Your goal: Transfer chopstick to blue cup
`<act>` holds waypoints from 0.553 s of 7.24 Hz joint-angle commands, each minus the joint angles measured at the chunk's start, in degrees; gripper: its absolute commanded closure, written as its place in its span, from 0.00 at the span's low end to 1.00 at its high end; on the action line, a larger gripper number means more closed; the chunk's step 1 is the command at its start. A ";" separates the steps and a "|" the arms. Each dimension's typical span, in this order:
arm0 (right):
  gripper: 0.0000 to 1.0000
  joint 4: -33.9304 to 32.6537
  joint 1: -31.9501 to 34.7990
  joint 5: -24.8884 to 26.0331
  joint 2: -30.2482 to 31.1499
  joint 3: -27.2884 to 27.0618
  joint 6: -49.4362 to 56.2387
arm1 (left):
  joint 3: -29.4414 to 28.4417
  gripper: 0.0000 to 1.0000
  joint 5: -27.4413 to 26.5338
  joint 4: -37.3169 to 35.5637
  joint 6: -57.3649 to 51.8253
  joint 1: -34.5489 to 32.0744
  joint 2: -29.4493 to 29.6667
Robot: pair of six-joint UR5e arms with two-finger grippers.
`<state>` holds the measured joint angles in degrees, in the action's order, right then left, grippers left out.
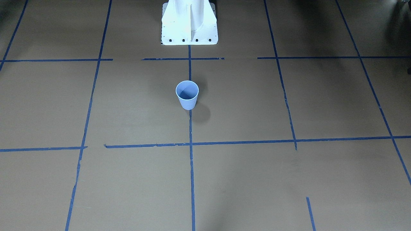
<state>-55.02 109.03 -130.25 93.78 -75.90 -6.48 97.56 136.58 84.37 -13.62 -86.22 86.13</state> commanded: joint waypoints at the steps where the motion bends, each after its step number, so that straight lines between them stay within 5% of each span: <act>1: 1.00 -7.07 2.94 -3.15 0.00 -4.31 4.62 | -0.09 0.00 -0.09 0.00 0.00 0.00 0.00; 4: 1.00 -27.63 3.65 -2.64 0.00 -21.87 4.72 | -0.18 0.00 0.00 0.00 0.00 0.09 0.00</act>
<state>-74.69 112.75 -133.15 93.75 -90.86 -1.88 97.42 136.57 84.37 -13.62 -86.19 86.13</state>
